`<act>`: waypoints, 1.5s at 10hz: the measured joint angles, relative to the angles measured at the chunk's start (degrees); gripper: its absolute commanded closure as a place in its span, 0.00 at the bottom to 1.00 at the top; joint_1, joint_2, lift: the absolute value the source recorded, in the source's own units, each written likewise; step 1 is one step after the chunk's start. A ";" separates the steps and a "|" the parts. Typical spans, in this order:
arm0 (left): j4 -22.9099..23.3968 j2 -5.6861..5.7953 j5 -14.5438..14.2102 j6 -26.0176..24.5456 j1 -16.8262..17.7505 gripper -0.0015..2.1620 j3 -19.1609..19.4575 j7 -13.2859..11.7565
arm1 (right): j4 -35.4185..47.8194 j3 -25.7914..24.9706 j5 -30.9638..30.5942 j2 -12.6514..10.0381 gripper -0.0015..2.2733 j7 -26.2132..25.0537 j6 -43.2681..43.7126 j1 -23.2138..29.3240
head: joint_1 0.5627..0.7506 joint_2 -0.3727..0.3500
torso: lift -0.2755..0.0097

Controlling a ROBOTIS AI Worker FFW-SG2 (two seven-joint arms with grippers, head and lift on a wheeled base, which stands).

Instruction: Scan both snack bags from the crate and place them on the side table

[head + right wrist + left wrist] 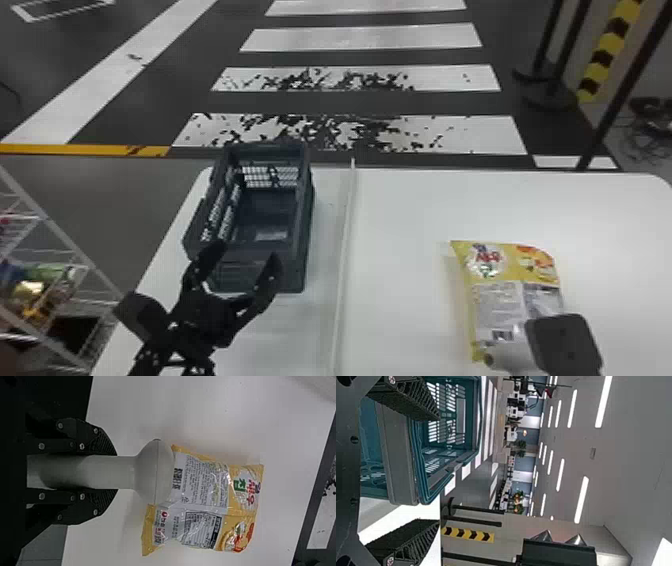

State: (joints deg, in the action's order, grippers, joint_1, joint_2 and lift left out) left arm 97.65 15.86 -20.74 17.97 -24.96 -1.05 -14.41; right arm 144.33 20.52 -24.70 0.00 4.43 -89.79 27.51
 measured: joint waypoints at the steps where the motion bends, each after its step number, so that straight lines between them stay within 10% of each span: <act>1: 0.01 0.03 0.00 0.00 -0.06 0.04 0.02 0.00 | -0.63 -0.04 0.00 0.00 0.99 -0.03 0.00 -0.92 | 0.70 0.68 | 0.63; 15: 0.00 0.27 -0.03 -0.07 -0.35 0.04 0.44 -0.09 | -1.08 -1.63 -0.76 0.00 0.99 0.05 0.00 -5.53 | 0.70 0.65 | 0.63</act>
State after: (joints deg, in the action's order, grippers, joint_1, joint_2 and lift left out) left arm 97.65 16.13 -20.77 17.90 -25.31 -0.61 -14.50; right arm 143.24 18.89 -25.45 0.00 4.48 -89.79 21.98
